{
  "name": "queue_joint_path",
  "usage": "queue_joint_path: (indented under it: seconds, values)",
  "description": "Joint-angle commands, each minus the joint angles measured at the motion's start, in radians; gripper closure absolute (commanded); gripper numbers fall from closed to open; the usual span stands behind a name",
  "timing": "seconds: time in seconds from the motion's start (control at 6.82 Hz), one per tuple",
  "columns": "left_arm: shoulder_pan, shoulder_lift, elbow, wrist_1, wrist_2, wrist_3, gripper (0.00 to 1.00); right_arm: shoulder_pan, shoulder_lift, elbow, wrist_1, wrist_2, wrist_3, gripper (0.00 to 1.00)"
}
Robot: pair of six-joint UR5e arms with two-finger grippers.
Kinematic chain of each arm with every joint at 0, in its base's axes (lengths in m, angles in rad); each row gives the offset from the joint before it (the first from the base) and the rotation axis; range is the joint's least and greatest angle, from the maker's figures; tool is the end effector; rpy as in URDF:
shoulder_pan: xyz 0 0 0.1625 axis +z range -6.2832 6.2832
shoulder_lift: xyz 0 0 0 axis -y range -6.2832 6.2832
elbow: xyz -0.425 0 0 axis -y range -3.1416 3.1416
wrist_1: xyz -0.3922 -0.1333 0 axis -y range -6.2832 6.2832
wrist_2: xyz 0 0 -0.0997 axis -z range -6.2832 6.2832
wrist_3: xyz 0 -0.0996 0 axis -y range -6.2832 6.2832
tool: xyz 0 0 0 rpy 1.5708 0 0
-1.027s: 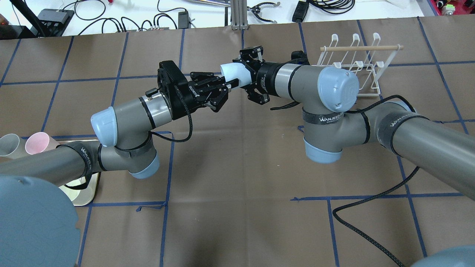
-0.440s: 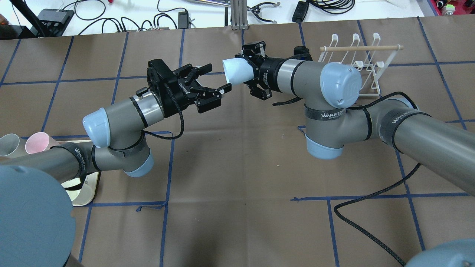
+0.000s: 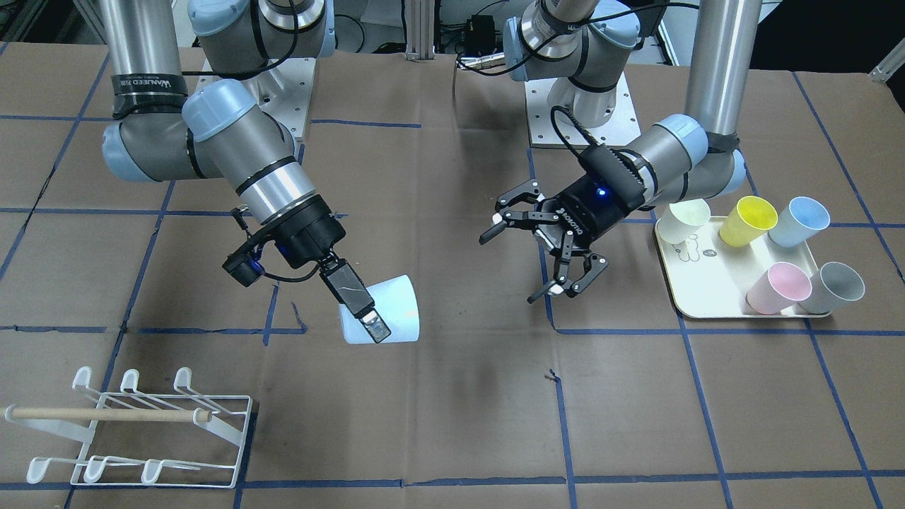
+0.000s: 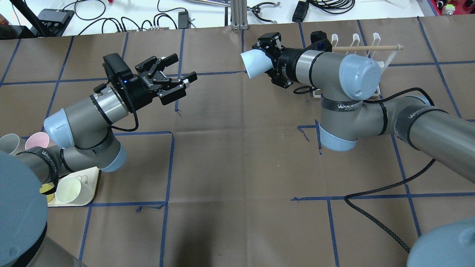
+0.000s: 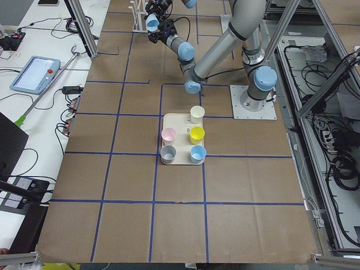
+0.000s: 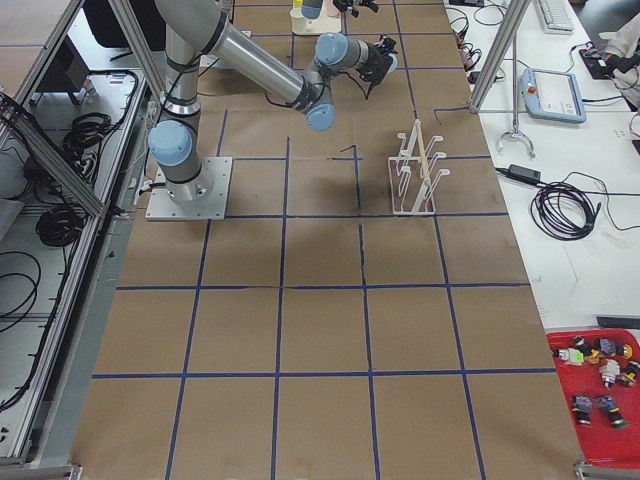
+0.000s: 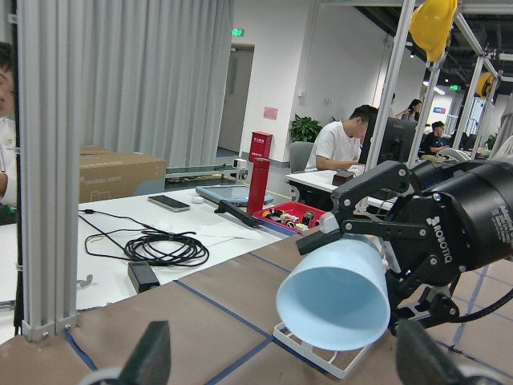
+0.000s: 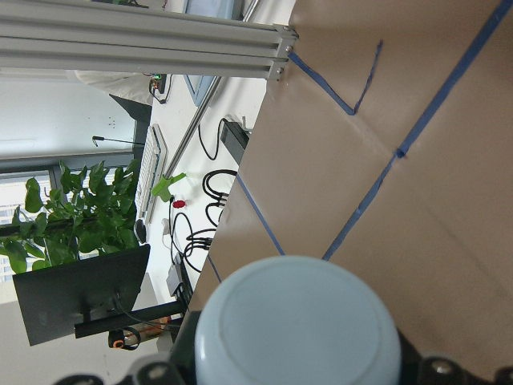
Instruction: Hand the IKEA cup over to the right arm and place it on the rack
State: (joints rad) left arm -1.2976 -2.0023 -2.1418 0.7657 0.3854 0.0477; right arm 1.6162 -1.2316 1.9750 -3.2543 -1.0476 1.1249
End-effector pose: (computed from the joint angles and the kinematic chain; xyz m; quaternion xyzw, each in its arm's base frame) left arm -0.0962 -0.4928 0.3061 -0.2701 -0.6864 0.5766 0.3513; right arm 0.2082 -0.5497 0.3275 0.3421 0.7990 -0.2374 0.4339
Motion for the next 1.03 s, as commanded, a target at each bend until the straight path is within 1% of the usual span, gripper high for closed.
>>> queue_joint_path:
  seconds: [0.0,0.15,0.29,0.44,0.59,0.73,0.88]
  values:
    - [0.029,-0.001,0.066,-0.099,0.085,-0.025,0.0,-0.094,0.001,-0.047,0.001,-0.062,-0.56,0.93]
    - [0.018,-0.004,0.132,-0.2,0.163,-0.025,0.0,-0.108,0.009,-0.073,-0.001,-0.109,-0.805,0.93]
    - [-0.005,-0.006,0.169,-0.323,0.264,-0.022,0.0,-0.113,0.035,-0.118,-0.001,-0.159,-0.924,0.94]
    - [-0.056,0.003,0.189,-0.447,0.423,-0.023,0.0,-0.131,0.076,-0.187,-0.001,-0.204,-1.029,0.94]
    - [-0.122,0.037,0.216,-0.606,0.649,-0.022,0.0,-0.157,0.117,-0.253,-0.002,-0.212,-1.156,0.94]
    - [-0.19,0.09,0.279,-0.876,0.881,-0.017,0.0,-0.176,0.151,-0.292,-0.008,-0.224,-1.213,0.94]
    - [-0.228,0.115,0.336,-1.092,1.037,-0.017,0.0,-0.205,0.182,-0.307,-0.013,-0.226,-1.217,0.94]
